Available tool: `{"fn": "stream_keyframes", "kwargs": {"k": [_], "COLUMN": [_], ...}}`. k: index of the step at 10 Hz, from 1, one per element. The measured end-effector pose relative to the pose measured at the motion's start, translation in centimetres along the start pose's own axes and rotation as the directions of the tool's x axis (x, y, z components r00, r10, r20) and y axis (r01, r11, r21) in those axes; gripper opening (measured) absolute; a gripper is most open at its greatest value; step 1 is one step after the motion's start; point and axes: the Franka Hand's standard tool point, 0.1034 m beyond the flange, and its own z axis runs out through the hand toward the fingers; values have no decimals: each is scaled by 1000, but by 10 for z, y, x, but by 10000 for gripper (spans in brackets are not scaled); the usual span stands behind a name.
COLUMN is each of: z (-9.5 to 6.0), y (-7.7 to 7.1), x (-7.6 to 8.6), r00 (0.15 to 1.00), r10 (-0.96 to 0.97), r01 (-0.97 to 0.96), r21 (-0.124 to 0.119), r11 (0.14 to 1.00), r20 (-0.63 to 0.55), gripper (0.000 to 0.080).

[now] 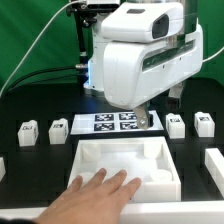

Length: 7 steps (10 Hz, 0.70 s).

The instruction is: Assemble one leg

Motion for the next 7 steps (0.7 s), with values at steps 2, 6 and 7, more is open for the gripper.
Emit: {"fn": "stream_keyframes", "kwargs": {"k": [2, 6, 7], "z": [0, 0, 0], "y": [0, 0, 0], "x": [0, 0, 0], "r00": [1000, 999, 999], "r10": [0, -45, -42], "r01": [0, 45, 42], "r21": [0, 1, -1], "r11": [1000, 999, 999], "r20": [0, 0, 0], "gripper": [650, 650, 650]}}
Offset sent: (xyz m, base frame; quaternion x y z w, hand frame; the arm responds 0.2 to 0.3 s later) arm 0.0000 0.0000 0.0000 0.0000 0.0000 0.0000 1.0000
